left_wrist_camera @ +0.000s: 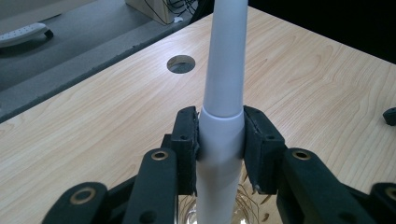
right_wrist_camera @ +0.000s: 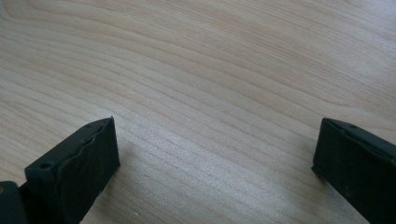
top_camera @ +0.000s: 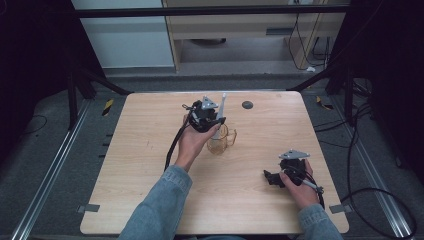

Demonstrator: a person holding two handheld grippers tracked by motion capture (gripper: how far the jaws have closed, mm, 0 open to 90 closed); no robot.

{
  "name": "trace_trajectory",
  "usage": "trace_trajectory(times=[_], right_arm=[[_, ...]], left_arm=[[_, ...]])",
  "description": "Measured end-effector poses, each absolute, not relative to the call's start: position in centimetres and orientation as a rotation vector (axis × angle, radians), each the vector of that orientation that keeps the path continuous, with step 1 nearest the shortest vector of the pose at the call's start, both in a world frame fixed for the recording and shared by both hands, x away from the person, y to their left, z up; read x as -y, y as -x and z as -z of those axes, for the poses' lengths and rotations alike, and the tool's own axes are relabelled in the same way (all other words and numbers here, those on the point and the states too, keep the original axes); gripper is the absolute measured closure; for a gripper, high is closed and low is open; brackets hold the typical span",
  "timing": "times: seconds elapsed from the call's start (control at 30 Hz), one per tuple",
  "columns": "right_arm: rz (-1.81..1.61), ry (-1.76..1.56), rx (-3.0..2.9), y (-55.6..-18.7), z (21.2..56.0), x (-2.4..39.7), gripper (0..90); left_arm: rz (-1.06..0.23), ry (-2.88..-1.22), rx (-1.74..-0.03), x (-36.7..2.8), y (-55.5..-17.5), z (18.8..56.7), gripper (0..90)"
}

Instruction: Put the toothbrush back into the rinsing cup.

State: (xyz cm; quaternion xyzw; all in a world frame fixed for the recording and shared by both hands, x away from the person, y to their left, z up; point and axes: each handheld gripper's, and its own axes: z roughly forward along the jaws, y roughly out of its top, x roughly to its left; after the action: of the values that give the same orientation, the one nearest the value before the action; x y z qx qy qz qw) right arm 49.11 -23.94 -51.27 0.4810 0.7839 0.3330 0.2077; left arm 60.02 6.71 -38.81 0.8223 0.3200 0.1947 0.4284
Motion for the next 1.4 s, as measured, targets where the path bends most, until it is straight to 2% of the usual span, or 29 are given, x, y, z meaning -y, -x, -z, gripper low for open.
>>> trace_trajectory(times=[1.4], right_arm=[[-0.933,-1.33,-2.191,-49.1,51.3,24.0,0.4]], left_arm=[[-0.434,-2.035,-0.829,-6.0,-61.4,40.5,67.2]])
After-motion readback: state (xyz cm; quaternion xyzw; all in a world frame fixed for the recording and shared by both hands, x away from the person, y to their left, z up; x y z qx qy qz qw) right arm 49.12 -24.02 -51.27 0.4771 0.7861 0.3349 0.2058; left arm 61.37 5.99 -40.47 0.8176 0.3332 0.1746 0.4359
